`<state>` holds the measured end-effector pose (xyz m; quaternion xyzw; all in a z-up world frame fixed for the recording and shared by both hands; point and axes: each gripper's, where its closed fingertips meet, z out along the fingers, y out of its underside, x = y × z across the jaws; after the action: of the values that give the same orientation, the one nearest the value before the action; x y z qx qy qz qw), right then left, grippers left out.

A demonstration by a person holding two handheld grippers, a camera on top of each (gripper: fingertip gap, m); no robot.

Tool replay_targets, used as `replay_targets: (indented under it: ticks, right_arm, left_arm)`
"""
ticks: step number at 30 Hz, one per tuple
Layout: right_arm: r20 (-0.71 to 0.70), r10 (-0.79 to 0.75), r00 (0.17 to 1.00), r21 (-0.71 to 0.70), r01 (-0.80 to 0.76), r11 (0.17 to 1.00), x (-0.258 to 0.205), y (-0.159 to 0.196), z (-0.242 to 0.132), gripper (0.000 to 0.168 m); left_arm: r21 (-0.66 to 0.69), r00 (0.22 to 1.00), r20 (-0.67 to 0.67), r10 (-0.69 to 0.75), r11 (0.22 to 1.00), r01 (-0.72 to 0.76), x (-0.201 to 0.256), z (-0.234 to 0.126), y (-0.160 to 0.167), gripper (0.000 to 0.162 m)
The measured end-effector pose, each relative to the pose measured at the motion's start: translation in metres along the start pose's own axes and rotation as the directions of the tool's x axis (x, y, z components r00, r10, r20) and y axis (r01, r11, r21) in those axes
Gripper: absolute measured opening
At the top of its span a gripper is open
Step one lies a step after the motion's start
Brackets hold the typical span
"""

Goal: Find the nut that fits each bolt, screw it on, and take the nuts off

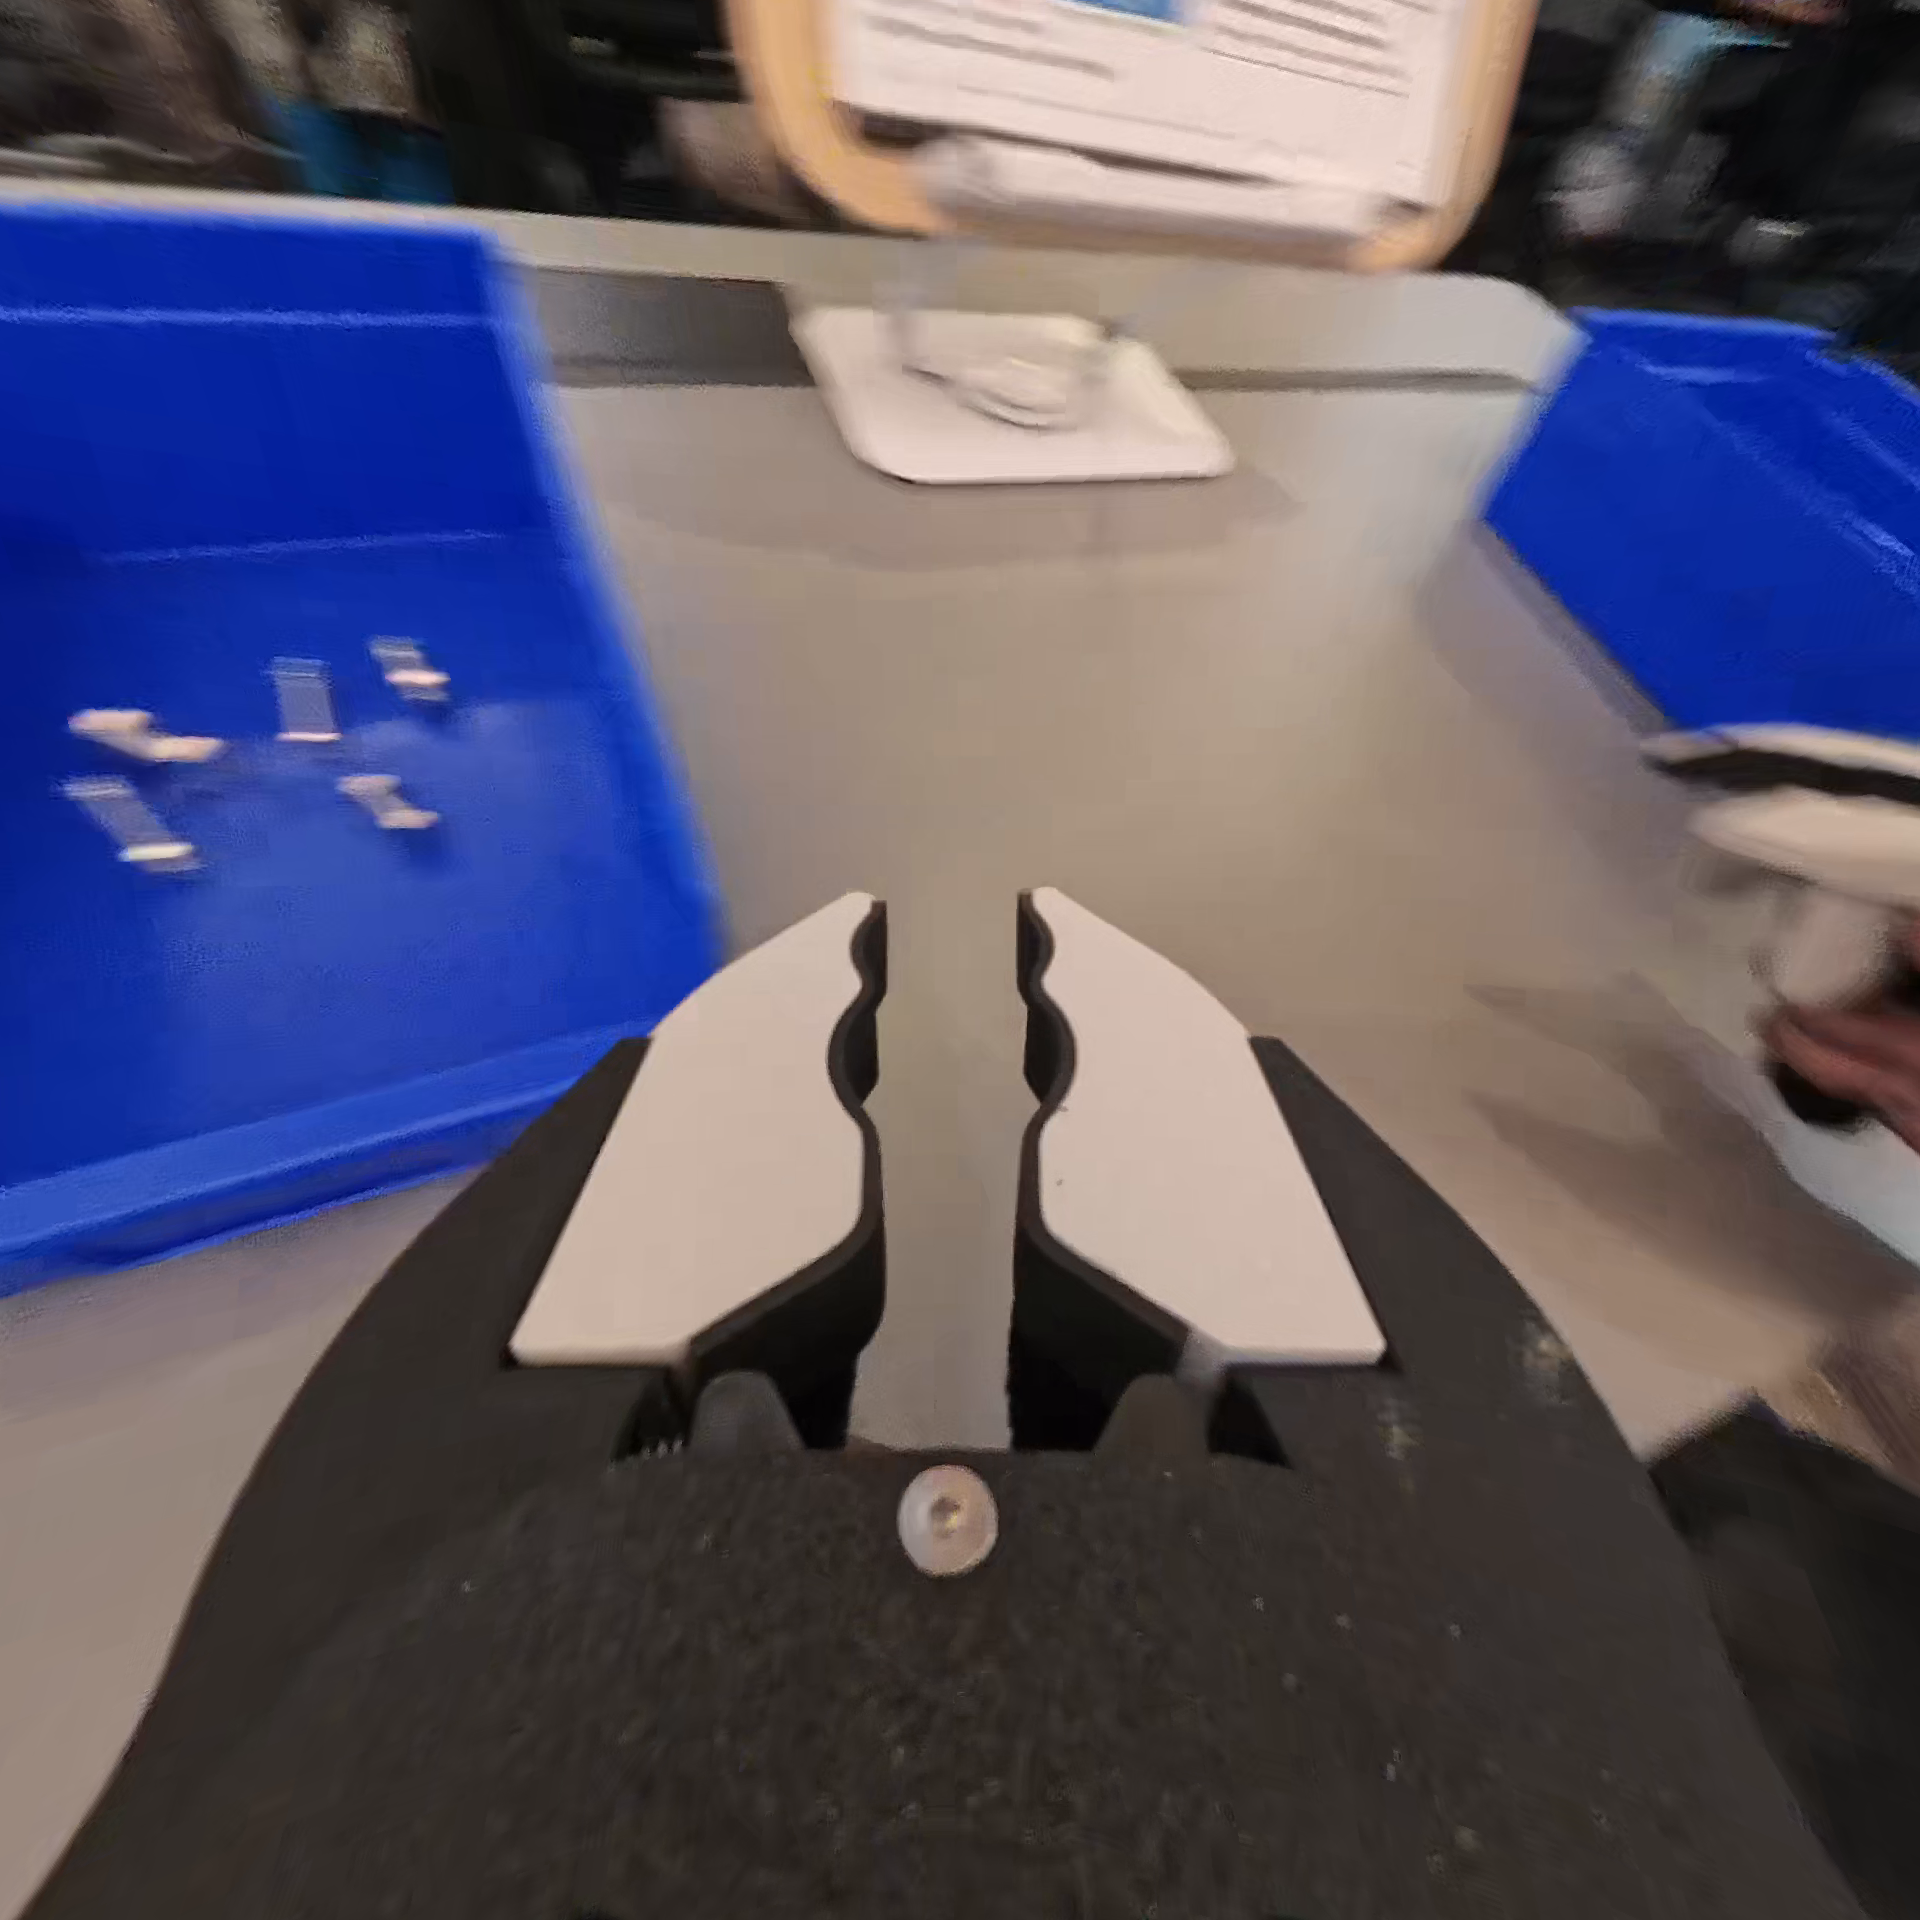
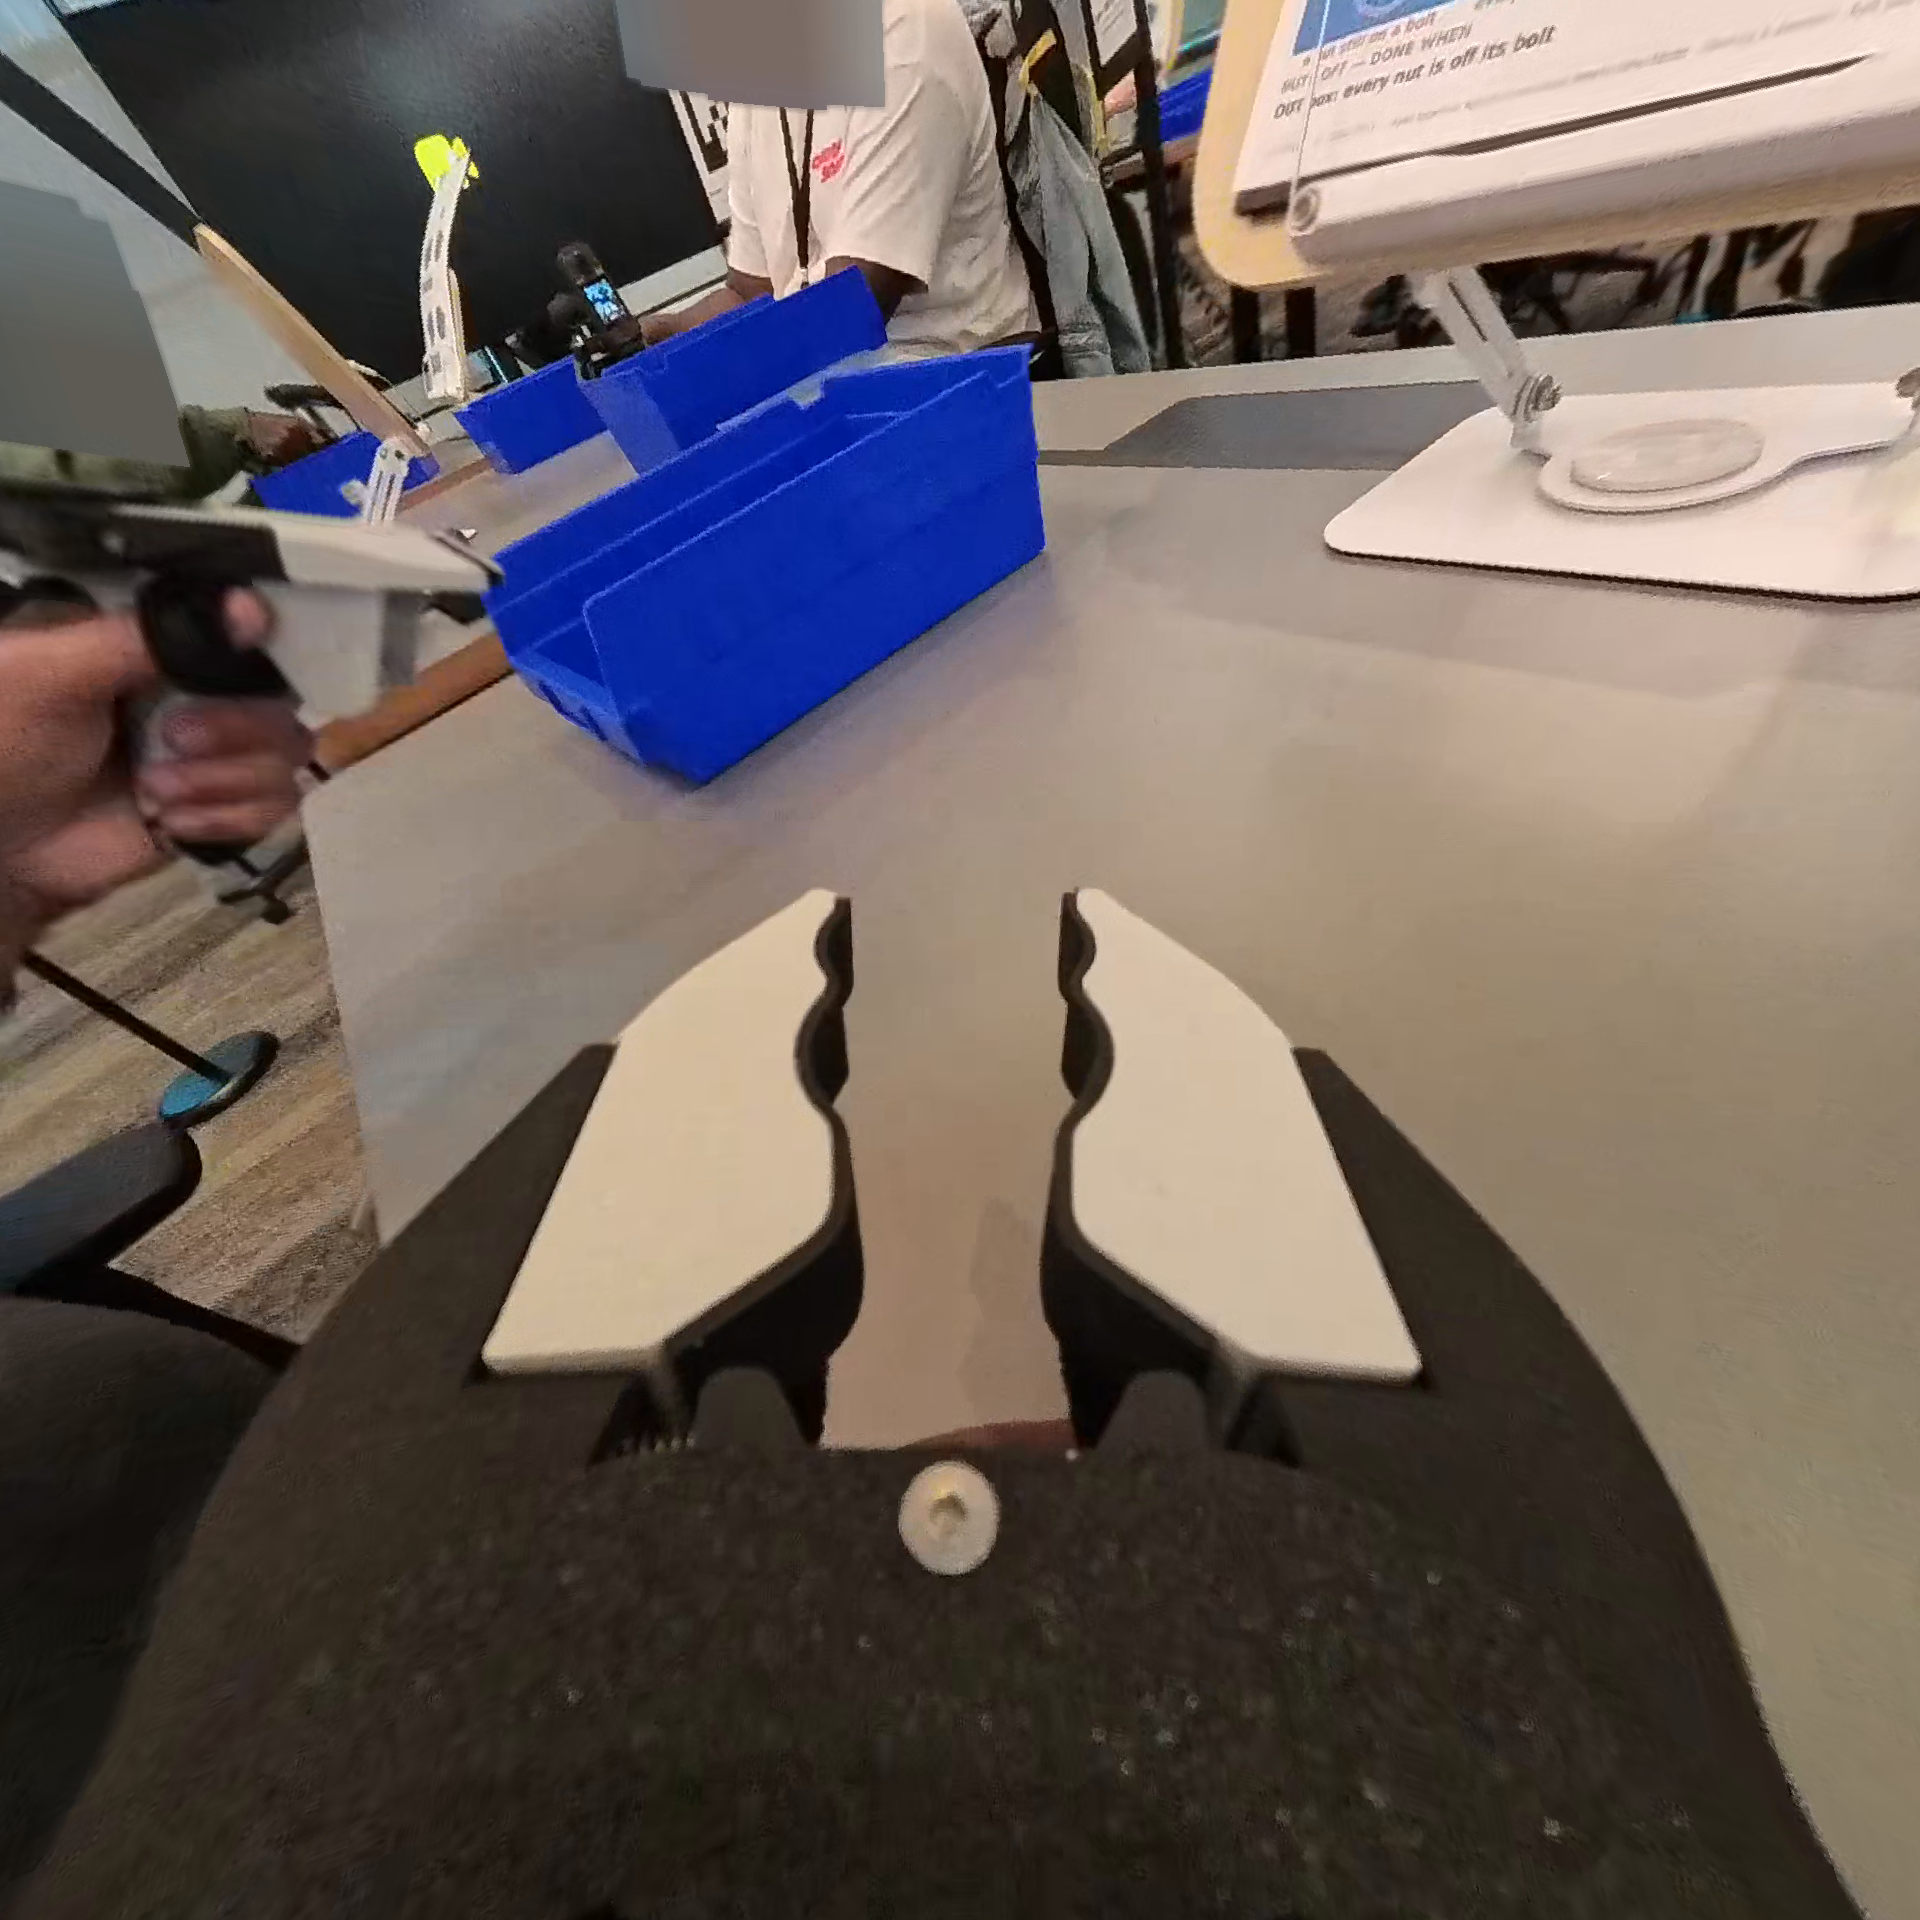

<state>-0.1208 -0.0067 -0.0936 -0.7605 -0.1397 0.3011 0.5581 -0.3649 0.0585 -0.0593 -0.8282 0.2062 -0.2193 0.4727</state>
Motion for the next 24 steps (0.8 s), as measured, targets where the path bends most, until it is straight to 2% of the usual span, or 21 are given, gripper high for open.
replay_targets:
  ticks: [2,6,9,13,21,23,24]
  right_arm:
    - [-0.008,-0.035,0.999,-0.007,0.035,0.999,0.001,-0.001,0.0,0.038]
    - [-0.004,-0.045,0.999,-0.004,0.045,0.999,0.002,0.002,-0.004,0.037]
    - [0.024,-0.012,1.0,-0.007,0.012,1.0,0.001,0.007,-0.006,0.037]
    - [0.043,0.009,0.999,-0.012,-0.008,1.0,0.001,0.008,-0.01,0.037]
    - [0.055,0.039,0.998,-0.027,-0.037,0.999,0.007,0.01,-0.011,0.036]
    - [0.053,0.039,0.998,-0.031,-0.037,0.999,0.008,0.011,-0.01,0.036]
    - [0.053,0.039,0.998,-0.033,-0.037,0.999,0.008,0.011,-0.01,0.036]
  left_arm:
    - [0.012,0.987,0.154,-0.047,0.999,0.045,-0.045,-0.001,-0.023,0.023]
    - [-0.188,0.932,0.356,-0.068,0.972,0.143,-0.117,0.038,-0.018,0.034]
    - [-0.345,0.925,0.366,-0.102,0.908,0.236,-0.135,0.076,0.007,0.035]
    - [-0.411,0.912,0.389,-0.13,0.862,0.298,-0.146,0.107,0.022,0.031]
    - [-0.504,0.874,0.479,-0.079,0.791,0.348,-0.166,0.122,0.045,0.03]
    - [-0.517,0.87,0.492,-0.044,0.789,0.332,-0.169,0.122,0.045,0.016]
    - [-0.525,0.87,0.491,-0.037,0.785,0.329,-0.17,0.123,0.045,0.016]
